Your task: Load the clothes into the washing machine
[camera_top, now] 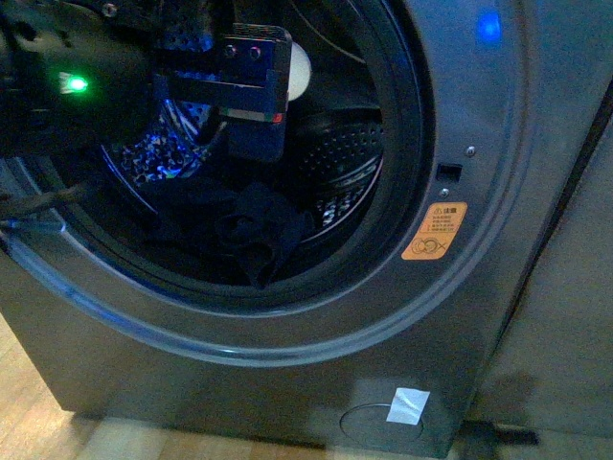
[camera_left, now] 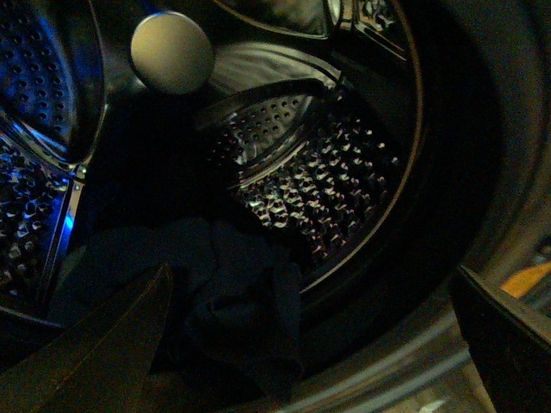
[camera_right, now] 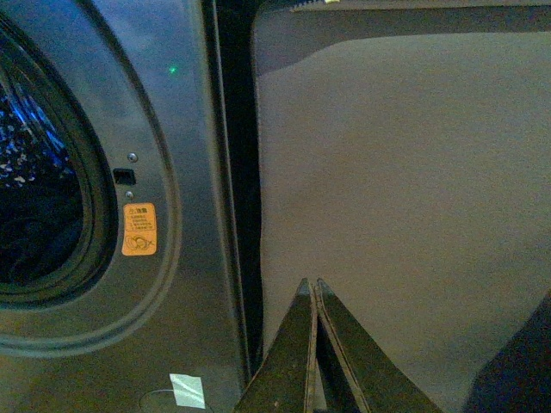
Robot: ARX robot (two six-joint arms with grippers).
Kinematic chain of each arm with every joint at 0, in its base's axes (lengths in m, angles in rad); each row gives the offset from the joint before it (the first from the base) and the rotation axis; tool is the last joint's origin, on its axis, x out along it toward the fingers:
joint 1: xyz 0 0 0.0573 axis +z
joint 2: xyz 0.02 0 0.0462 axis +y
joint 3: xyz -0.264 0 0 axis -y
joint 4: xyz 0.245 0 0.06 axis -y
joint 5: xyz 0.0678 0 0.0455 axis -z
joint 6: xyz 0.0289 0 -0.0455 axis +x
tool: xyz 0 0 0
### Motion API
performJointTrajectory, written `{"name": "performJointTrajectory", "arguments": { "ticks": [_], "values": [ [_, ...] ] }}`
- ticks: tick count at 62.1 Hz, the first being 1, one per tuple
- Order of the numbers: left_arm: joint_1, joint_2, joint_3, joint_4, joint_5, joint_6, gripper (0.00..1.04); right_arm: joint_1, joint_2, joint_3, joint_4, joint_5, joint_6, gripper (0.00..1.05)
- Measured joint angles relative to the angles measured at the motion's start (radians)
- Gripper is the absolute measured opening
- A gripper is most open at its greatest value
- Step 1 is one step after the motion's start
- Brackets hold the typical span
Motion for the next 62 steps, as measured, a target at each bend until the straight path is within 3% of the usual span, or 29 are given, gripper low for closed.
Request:
{"name": "performJointTrajectory", "arguments": {
  "ticks": [3, 6, 11, 20, 35, 62],
  "values": [
    [-0.026, -0.065, -0.055, 0.015, -0.023, 0.0, 0.97, 0.0, 0.0, 0.0, 0.0, 0.0, 0.0, 0.02],
    [-0.053, -0.127, -0.126, 0.09, -0.192, -0.019, 0.88, 0.0, 0.0, 0.0, 0.0, 0.0, 0.0, 0.02],
    [-0.061, -0.267, -0.252, 0.097, -0.344, -0.029, 0.74, 0.0, 0.0, 0.0, 0.0, 0.0, 0.0, 0.02],
    [0.017, -0.449, -0.408, 0.097, -0.323, -0.039, 0.49, 0.0, 0.0, 0.0, 0.0, -0.003, 0.0, 0.02],
    [0.135, -0.621, -0.555, 0.059, -0.196, -0.047, 0.04, 0.0, 0.0, 0.0, 0.0, -0.002, 0.0, 0.02],
    [0.266, -0.897, -0.675, -0.095, -0.071, -0.05, 0.04, 0.0, 0.0, 0.0, 0.0, -0.002, 0.0, 0.02]
  ]
}}
